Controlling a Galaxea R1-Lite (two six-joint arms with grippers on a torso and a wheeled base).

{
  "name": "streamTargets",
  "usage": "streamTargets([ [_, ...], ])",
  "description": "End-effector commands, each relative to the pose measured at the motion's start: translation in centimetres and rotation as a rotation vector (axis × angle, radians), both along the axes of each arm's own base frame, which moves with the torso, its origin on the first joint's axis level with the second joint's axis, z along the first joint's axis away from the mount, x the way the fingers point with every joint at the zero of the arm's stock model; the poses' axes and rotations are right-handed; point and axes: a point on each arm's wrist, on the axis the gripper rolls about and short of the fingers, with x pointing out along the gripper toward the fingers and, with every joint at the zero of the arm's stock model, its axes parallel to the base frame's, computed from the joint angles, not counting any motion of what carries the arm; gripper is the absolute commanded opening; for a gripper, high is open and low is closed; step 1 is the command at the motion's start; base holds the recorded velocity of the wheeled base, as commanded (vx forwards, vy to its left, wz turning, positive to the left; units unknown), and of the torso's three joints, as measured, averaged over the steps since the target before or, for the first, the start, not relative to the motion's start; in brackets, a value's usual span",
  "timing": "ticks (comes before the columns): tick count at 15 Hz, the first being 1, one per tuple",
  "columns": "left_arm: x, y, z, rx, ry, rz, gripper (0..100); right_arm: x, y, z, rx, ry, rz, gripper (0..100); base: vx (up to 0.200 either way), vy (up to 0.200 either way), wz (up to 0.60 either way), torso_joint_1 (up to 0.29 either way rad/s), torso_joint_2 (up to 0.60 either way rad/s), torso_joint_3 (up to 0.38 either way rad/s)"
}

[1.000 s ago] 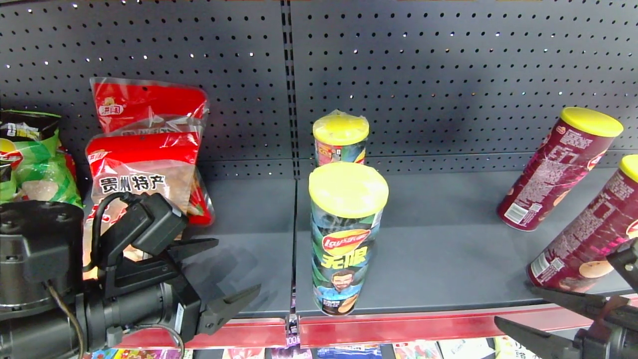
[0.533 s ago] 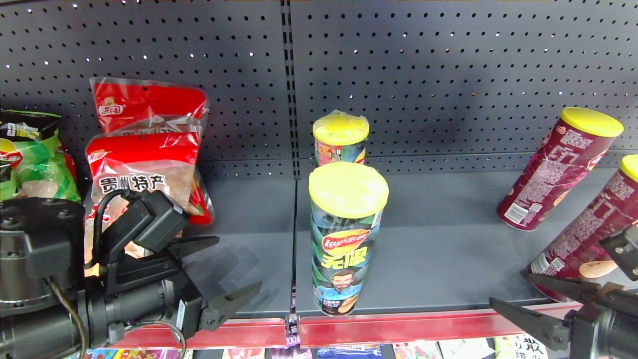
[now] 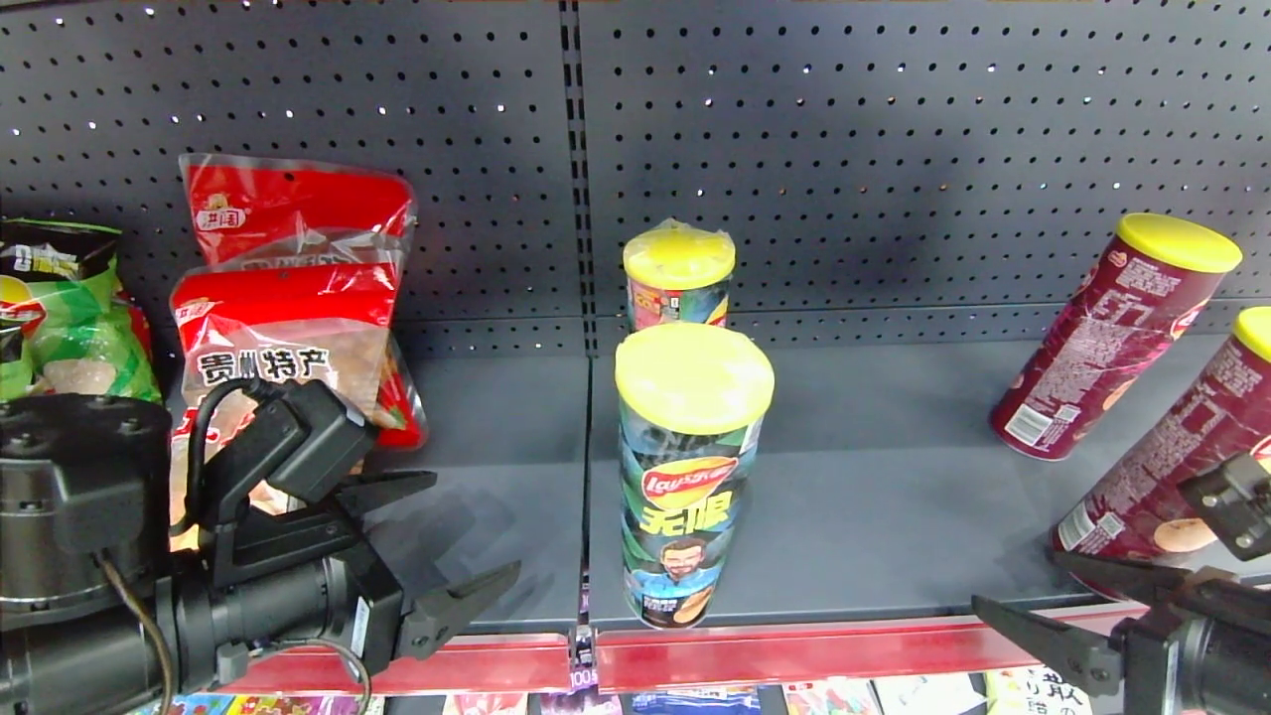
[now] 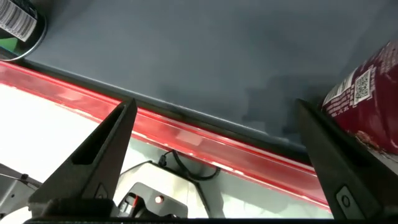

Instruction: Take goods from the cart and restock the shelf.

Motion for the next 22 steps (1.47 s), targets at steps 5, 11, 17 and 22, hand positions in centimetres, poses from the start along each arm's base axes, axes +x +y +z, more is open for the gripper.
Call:
streamTargets([
  [5,0.02,-0.02,-0.04,0.000,0.002,-0.001,100,0.32,0.07,-0.03,-0.003,0.009,-0.004,100,0.000,0.000,0.00,0.000,0.00,0.000],
  [11,0.04,-0.03,0.00,0.000,0.001,-0.001,100,0.46,-0.01,-0.07,-0.005,0.013,-0.015,100,0.000,0.000,0.00,0.000,0.00,0.000],
  [17,0.08,-0.06,-0.06,0.001,0.003,-0.003,100,0.59,-0.18,-0.07,-0.006,0.014,-0.030,100,0.000,0.000,0.00,0.000,0.00,0.000],
  [22,0.08,-0.06,-0.06,0.001,0.003,-0.003,100,0.92,-0.38,0.13,-0.004,0.010,-0.051,100,0.000,0.000,0.00,0.000,0.00,0.000],
])
